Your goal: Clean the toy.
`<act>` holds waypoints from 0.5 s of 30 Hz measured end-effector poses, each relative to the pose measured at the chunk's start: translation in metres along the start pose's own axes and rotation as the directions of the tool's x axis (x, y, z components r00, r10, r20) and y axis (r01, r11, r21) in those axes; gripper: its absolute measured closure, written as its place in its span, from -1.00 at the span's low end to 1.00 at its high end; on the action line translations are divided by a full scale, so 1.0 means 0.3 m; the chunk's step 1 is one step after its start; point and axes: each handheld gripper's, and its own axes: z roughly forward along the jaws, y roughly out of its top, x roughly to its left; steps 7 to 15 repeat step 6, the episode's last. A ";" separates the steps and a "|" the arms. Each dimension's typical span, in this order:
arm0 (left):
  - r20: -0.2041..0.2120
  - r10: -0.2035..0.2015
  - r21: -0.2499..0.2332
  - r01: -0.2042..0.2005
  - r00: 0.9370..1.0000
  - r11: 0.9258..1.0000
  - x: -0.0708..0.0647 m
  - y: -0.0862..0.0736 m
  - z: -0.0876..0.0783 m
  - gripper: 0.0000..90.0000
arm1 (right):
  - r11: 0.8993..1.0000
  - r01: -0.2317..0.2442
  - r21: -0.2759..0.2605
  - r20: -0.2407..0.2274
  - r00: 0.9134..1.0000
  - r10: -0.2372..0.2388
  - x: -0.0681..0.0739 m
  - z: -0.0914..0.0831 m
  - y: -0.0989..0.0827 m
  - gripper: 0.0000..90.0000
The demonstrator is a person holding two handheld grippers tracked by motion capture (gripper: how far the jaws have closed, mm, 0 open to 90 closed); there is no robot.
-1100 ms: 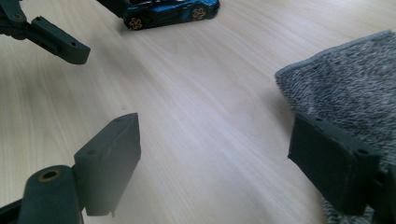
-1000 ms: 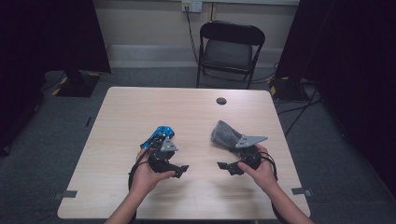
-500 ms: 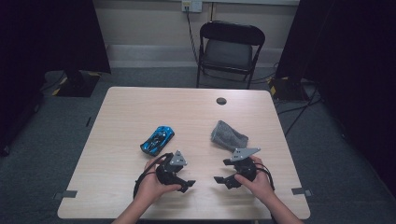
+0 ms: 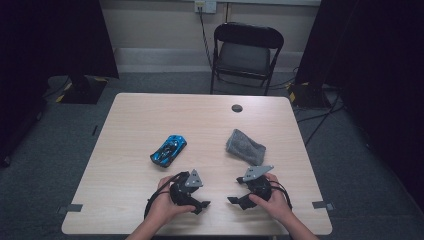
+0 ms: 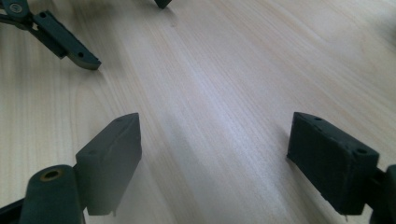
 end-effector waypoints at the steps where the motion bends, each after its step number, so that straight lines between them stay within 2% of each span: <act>1: -0.001 0.003 -0.006 -0.003 1.000 1.000 -0.002 -0.001 0.001 -0.67 | 1.000 0.004 -0.003 0.003 1.000 -0.004 0.001 0.001 -0.001 -0.63; 4: 0.000 0.008 -0.004 -0.008 1.000 1.000 -0.004 -0.002 0.001 -0.67 | 1.000 0.019 -0.003 0.007 1.000 -0.019 0.004 0.003 -0.002 -0.63; 6: 0.010 0.016 -0.020 -0.015 1.000 1.000 -0.002 -0.008 0.004 -0.72 | 0.999 0.035 -0.014 0.019 0.999 -0.034 0.007 0.006 -0.007 -0.63; 15: 0.010 0.016 -0.020 -0.015 1.000 1.000 -0.002 -0.008 0.004 -0.72 | 0.999 0.035 -0.014 0.019 0.999 -0.034 0.007 0.006 -0.007 -0.63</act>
